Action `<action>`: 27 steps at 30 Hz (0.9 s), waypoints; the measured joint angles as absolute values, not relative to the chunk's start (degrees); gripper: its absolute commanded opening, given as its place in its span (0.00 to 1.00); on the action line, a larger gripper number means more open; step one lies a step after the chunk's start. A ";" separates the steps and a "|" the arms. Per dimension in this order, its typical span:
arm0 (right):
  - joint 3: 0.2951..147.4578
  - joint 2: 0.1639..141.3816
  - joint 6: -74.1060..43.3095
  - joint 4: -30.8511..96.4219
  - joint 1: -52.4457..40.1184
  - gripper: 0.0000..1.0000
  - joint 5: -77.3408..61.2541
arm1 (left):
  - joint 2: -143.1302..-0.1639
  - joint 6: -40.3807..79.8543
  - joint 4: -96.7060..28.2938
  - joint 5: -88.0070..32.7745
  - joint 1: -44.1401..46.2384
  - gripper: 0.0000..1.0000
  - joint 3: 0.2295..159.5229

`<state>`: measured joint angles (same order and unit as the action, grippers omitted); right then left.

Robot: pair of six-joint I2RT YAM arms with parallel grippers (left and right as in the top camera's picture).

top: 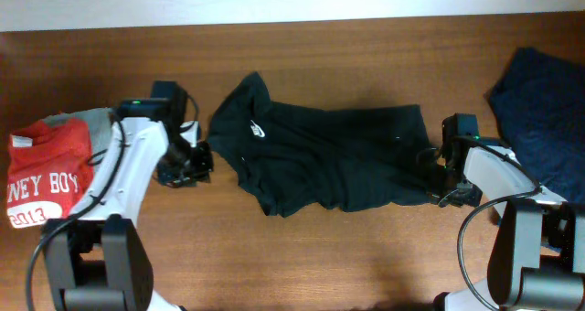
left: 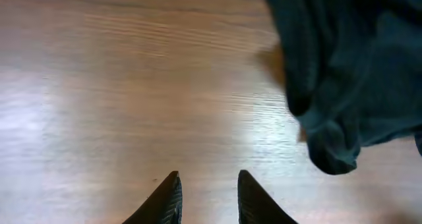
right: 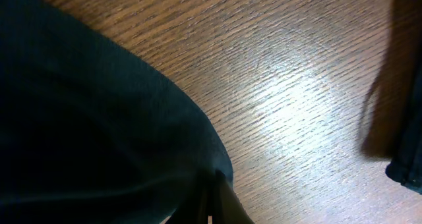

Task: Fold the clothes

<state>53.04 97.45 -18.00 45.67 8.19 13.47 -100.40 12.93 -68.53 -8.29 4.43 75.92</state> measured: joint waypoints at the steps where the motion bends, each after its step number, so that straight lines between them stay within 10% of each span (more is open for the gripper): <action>1: 53.04 97.45 -18.00 45.67 8.19 0.04 13.52 | -100.40 13.10 -67.88 -8.29 5.52 0.28 75.33; 13: 53.04 97.45 -18.02 45.67 8.19 0.04 13.72 | -100.40 16.67 -57.69 -13.37 12.19 0.56 65.76; 27: 53.04 97.51 -18.02 45.67 8.19 0.04 13.69 | -100.40 21.74 -45.45 -22.22 18.92 0.56 60.99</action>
